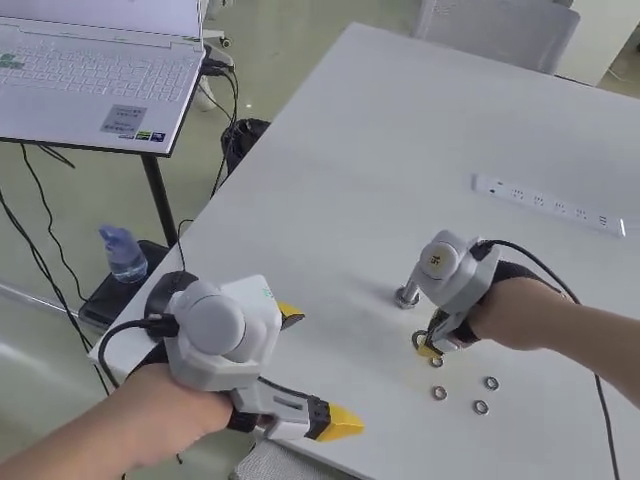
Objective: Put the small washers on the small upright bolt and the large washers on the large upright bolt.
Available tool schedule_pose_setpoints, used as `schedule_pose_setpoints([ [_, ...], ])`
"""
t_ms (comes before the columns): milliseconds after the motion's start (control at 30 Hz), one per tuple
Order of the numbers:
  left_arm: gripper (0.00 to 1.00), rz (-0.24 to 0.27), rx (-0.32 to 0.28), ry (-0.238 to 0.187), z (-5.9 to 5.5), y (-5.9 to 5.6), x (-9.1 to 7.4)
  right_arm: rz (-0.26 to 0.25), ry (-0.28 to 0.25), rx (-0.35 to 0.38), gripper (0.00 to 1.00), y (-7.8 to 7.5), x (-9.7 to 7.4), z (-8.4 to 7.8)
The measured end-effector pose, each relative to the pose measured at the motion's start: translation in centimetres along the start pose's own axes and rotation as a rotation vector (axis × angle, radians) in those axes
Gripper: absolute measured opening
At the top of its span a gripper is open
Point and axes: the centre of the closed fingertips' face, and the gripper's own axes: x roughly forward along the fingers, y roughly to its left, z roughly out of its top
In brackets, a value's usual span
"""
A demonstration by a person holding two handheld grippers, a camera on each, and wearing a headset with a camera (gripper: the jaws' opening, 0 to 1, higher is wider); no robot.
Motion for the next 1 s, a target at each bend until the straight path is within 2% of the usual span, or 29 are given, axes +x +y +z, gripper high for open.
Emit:
schedule_pose_setpoints([
  [267,0.95,-0.005,-0.005,0.000,0.2,0.0,0.4,-0.017,-0.016,0.028,0.21,-1.1,-1.3,-0.3],
  [467,0.98,-0.004,-0.005,0.008,0.1,0.0,0.6,-0.027,-0.029,0.032,0.21,-1.8,-2.2,0.0],
  [700,0.99,-0.003,-0.011,0.005,0.2,0.0,0.7,-0.028,-0.046,0.036,0.21,-2.3,-3.0,0.6],
  [1000,0.99,-0.011,-0.006,0.018,-0.1,-0.3,1.0,-0.034,-0.073,0.060,0.21,-3.8,-4.2,1.6],
])
